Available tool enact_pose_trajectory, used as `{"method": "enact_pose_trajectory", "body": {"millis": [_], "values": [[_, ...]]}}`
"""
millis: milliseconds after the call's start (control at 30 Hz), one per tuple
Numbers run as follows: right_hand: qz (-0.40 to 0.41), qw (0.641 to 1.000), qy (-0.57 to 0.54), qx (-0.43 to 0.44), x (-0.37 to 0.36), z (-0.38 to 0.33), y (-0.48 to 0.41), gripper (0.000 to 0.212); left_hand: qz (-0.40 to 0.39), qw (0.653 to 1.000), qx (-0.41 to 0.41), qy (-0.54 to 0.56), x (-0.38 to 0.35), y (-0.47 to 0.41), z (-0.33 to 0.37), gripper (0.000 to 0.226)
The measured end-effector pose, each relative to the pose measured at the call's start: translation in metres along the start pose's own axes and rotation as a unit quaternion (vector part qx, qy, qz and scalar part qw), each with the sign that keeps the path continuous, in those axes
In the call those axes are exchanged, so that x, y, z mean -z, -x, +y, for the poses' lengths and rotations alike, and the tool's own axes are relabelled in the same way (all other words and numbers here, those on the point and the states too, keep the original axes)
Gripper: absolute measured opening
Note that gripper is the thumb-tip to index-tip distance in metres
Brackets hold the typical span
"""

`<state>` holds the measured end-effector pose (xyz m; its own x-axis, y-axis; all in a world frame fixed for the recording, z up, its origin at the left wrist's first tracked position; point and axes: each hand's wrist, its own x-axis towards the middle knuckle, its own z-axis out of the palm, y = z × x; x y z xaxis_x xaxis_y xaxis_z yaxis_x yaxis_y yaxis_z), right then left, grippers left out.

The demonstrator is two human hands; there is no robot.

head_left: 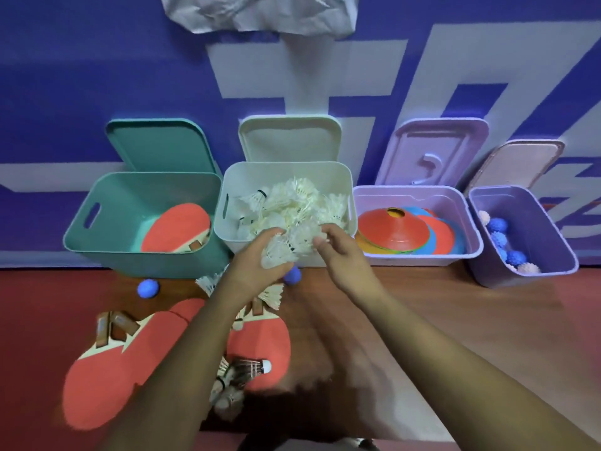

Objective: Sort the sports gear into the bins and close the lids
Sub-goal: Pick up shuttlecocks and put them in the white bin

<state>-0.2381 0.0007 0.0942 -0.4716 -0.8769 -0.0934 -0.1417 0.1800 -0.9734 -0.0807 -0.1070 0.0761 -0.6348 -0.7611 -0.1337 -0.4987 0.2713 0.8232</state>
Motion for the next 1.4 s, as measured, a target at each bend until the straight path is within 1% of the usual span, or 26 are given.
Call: {"method": "enact_pose_trajectory", "body": {"millis": [67,133,200,300,367,433,467,500,600,667,767,833,900,1000,1100,1200,1300,1400], "values": [[0.037,0.999,0.0,-0.005,-0.02,-0.006,-0.017,0.007,-0.014,1.0,-0.007,-0.009,0.025,-0.017,-0.003,0.068],[0.076,0.997,0.018,0.0,-0.035,-0.012,-0.038,0.006,-0.075,0.997,-0.01,-0.011,0.047,-0.035,-0.006,0.075],[0.104,0.995,0.002,-0.012,-0.044,-0.02,-0.058,0.012,-0.119,0.992,-0.017,-0.022,0.057,-0.056,-0.007,0.081],[0.159,0.984,-0.056,-0.049,-0.051,-0.024,-0.09,0.035,-0.13,0.991,-0.014,-0.023,0.054,-0.093,-0.006,0.086],[0.193,0.979,-0.057,-0.044,-0.043,-0.022,-0.108,0.053,-0.126,0.992,-0.018,0.0,0.041,-0.112,-0.007,0.08],[0.191,0.98,-0.01,-0.055,-0.028,-0.02,-0.123,0.072,-0.118,0.993,-0.032,0.002,0.027,-0.131,-0.007,0.068],[0.185,0.98,0.034,-0.061,-0.021,-0.017,-0.13,0.079,-0.111,0.993,-0.043,-0.008,0.02,-0.14,-0.007,0.066],[0.181,0.979,0.07,-0.065,-0.014,-0.014,-0.136,0.082,-0.1,0.994,-0.049,-0.019,0.014,-0.147,-0.007,0.066],[0.201,0.971,0.101,-0.082,-0.004,0.005,-0.158,0.073,-0.07,0.995,-0.06,-0.038,0.001,-0.164,-0.008,0.072],[0.195,0.965,0.135,-0.109,0.0,0.02,-0.173,0.066,-0.067,0.993,-0.064,-0.072,-0.008,-0.17,-0.012,0.066],[0.131,0.953,0.243,-0.128,0.002,0.047,-0.193,0.064,-0.106,0.985,-0.07,-0.113,-0.023,-0.176,-0.022,0.056],[0.095,0.944,0.291,-0.119,0.002,0.061,-0.203,0.06,-0.145,0.979,-0.065,-0.129,-0.032,-0.179,-0.029,0.054],[0.071,0.941,0.315,-0.107,-0.001,0.071,-0.207,0.061,-0.142,0.978,-0.064,-0.141,-0.038,-0.181,-0.034,0.054],[0.059,0.938,0.326,-0.104,-0.003,0.079,-0.208,0.063,-0.103,0.983,-0.063,-0.142,-0.044,-0.183,-0.038,0.053],[0.088,0.942,0.314,-0.077,0.0,0.066,-0.199,0.053,-0.099,0.983,-0.062,-0.143,-0.038,-0.18,-0.033,0.06],[0.119,0.948,0.294,-0.032,0.003,0.038,-0.179,0.054,-0.098,0.985,-0.064,-0.123,-0.01,-0.162,-0.025,0.065],[0.137,0.961,0.24,0.001,-0.002,0.013,-0.14,0.052,-0.052,0.992,-0.058,-0.099,0.025,-0.128,-0.018,0.057],[0.121,0.972,0.202,0.008,-0.017,0.003,-0.096,0.048,0.017,0.995,-0.066,-0.075,0.053,-0.09,-0.021,0.048]]}}
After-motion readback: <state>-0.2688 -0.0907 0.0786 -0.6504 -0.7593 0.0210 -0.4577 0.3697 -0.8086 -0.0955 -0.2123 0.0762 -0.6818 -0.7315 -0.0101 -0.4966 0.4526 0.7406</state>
